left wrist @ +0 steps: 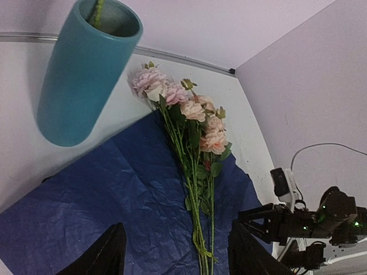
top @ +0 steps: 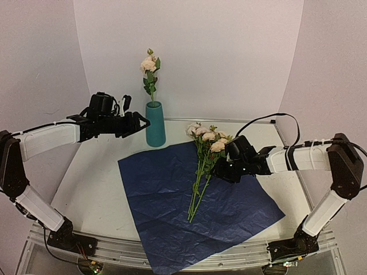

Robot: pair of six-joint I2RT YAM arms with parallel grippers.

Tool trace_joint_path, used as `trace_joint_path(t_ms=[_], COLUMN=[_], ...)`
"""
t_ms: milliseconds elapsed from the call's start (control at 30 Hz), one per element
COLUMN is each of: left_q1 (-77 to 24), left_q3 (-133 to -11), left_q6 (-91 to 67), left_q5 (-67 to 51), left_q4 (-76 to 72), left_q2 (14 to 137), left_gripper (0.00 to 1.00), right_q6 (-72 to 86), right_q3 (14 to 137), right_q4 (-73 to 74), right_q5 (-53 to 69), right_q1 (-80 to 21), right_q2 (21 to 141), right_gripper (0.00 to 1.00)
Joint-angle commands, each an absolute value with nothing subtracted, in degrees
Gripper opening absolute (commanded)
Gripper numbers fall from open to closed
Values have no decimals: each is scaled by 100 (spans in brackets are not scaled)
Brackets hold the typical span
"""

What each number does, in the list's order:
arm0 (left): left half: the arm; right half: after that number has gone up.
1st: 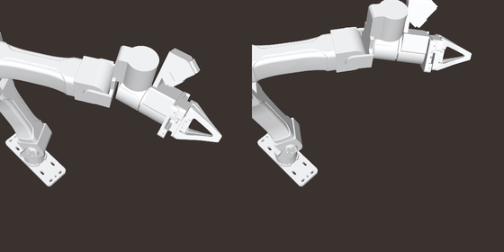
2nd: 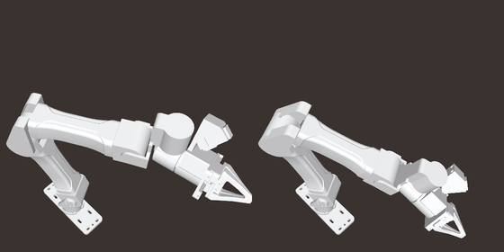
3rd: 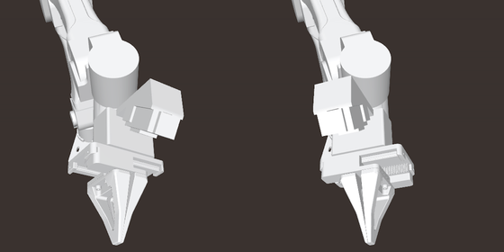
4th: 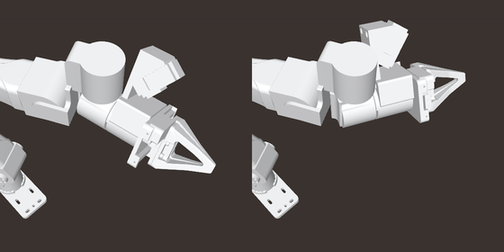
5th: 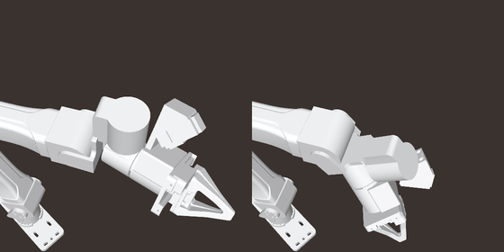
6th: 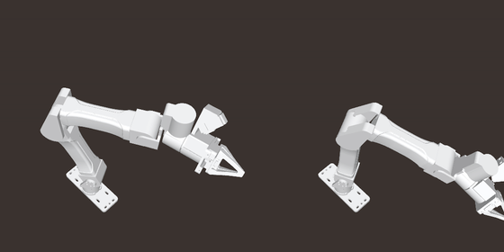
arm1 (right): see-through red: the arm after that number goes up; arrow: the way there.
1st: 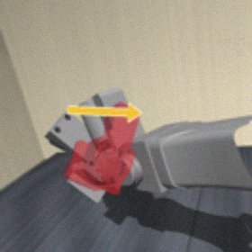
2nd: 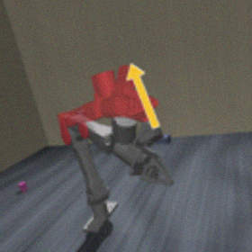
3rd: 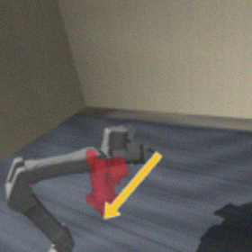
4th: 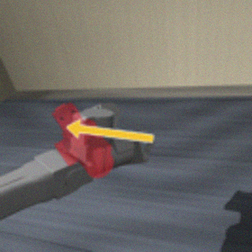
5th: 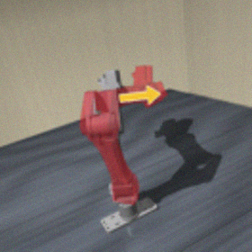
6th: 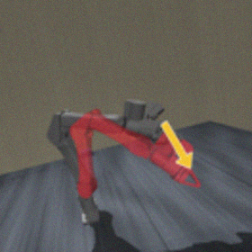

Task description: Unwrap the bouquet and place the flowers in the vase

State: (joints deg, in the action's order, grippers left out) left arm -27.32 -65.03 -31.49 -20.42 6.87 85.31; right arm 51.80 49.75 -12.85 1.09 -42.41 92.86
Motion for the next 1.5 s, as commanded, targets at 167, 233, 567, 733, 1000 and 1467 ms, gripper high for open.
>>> trace_joint_path(t_ms=[167,233,567,733,1000,1467], left_q1=[-2909,-2913,-2905,-2909,-2909,-2909], left_q3=[-6433,-6442,-6411,-6357,-6319,-6322], left_q6=[-3216,-3195,-3064,-2959,-2842,-2874], left_q5=[-2208,-2227,-2168,-2106,-2016,-1940], left_q4=[546,539,545,558,622,668], left_q2=[8262,8254,8212,8133,8029,8028], left_gripper=[62,62,62,62,62,62], right_q6=[5601,5623,5773,5871,6041,6317], right_q3=[5290,5303,5473,5609,5765,5107], right_q4=[-1233,-1334,-1477,-1463,-1332,-895], right_q5=[345,462,531,396,220,-1354], right_q1=[-4236,-4236,-4236,-4237,-4240,-4236], right_q2=[9873,9993,10431,10647,10846,9124], right_gripper=[42,42,42,41,22,3])
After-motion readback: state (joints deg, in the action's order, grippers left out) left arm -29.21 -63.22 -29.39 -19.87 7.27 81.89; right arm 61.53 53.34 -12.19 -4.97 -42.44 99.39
